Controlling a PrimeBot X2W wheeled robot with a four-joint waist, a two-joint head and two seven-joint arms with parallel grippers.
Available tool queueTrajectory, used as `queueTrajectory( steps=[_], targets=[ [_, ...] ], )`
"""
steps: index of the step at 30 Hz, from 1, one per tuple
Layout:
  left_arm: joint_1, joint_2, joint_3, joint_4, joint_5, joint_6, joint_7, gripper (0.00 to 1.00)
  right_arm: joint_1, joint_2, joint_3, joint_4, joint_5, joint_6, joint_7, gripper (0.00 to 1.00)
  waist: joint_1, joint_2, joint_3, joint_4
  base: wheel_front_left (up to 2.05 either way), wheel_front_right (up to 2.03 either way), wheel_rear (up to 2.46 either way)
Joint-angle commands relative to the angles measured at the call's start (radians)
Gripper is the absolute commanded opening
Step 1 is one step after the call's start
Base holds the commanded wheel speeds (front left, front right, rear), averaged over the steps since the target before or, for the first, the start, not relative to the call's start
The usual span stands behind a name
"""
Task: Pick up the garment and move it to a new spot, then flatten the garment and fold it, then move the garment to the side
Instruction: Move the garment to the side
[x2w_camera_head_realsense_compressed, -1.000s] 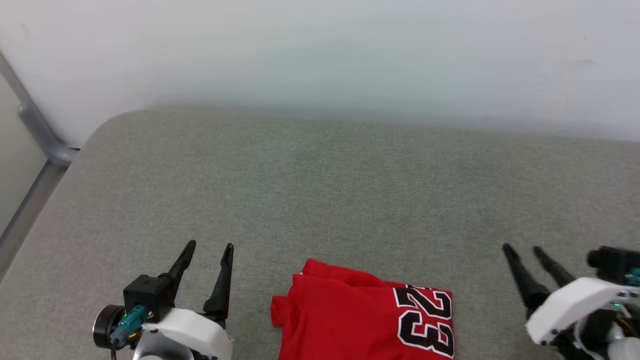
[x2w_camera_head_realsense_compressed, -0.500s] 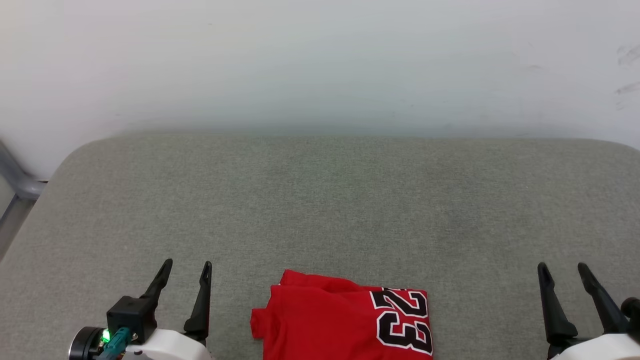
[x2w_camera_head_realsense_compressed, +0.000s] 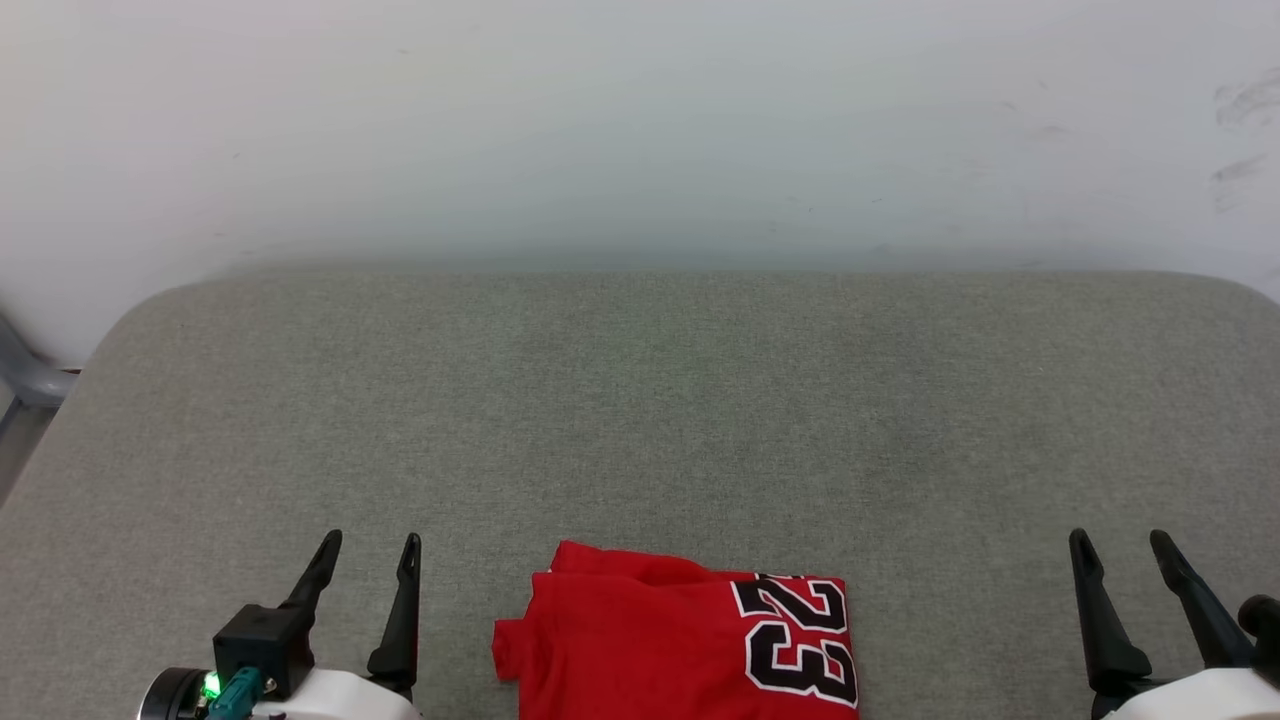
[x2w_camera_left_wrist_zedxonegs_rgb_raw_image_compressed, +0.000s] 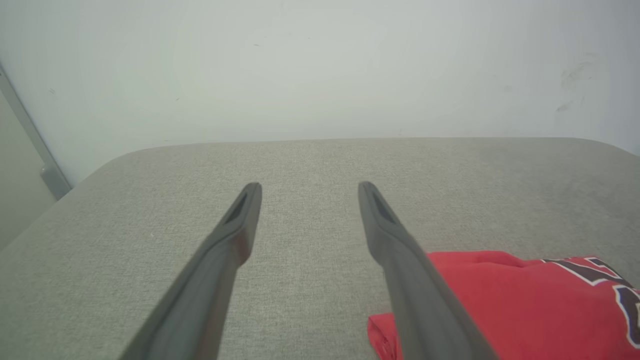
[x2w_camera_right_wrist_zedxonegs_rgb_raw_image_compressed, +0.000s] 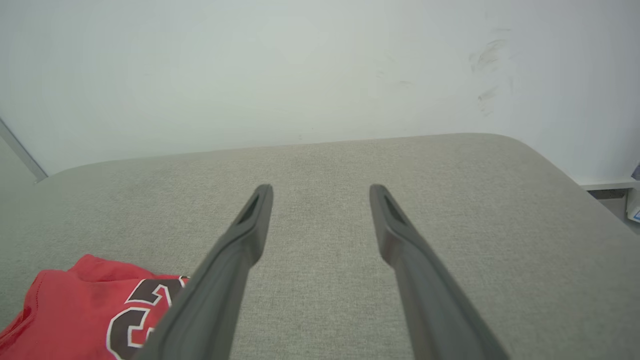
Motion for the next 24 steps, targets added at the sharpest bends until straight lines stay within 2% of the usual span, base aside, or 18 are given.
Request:
queueTrajectory(
  steps=[1, 6, 11, 15, 21, 24],
  targets=[
    [-0.018, -0.006, 0.001, 0.002, 0.003, -0.006, -0.007, 1.0, 0.002, 0.004, -0.02, -0.013, 0.008, 0.0, 0.02, 1.0, 0.0001, -0.0001, 0.003, 0.009, 0.0, 0.0, 0.0],
    [-0.042, -0.021, 0.011, -0.011, 0.013, -0.013, -0.007, 1.0, -0.005, 0.004, -0.08, 0.028, 0.088, 0.0, 0.121, 1.0, 0.0001, -0.0001, 0.019, 0.039, 0.0, 0.0, 0.0],
    [-0.074, -0.042, 0.016, -0.035, 0.037, -0.027, -0.005, 1.0, -0.041, -0.009, -0.115, 0.103, 0.188, 0.0, 0.334, 1.0, 0.0001, -0.0001, 0.057, 0.092, 0.0, 0.0, 0.0],
    [-0.093, -0.06, 0.024, -0.05, 0.05, -0.039, -0.005, 1.0, -0.061, -0.016, -0.105, 0.13, 0.218, 0.0, 0.463, 1.0, 0.0001, -0.0001, 0.09, 0.127, 0.0, 0.0, 0.0],
    [-0.129, -0.097, 0.04, -0.046, 0.074, -0.071, -0.005, 1.0, -0.102, -0.005, -0.032, 0.179, 0.29, 0.0, 0.681, 1.0, 0.0001, -0.0001, 0.148, 0.191, 0.0, 0.0, 0.0],
    [-0.145, -0.116, 0.046, -0.037, 0.083, -0.088, -0.005, 1.0, -0.115, 0.0, 0.002, 0.202, 0.331, 0.0, 0.735, 1.0, 0.0001, -0.0001, 0.176, 0.217, 0.0, 0.0, 0.0]
  ],
)
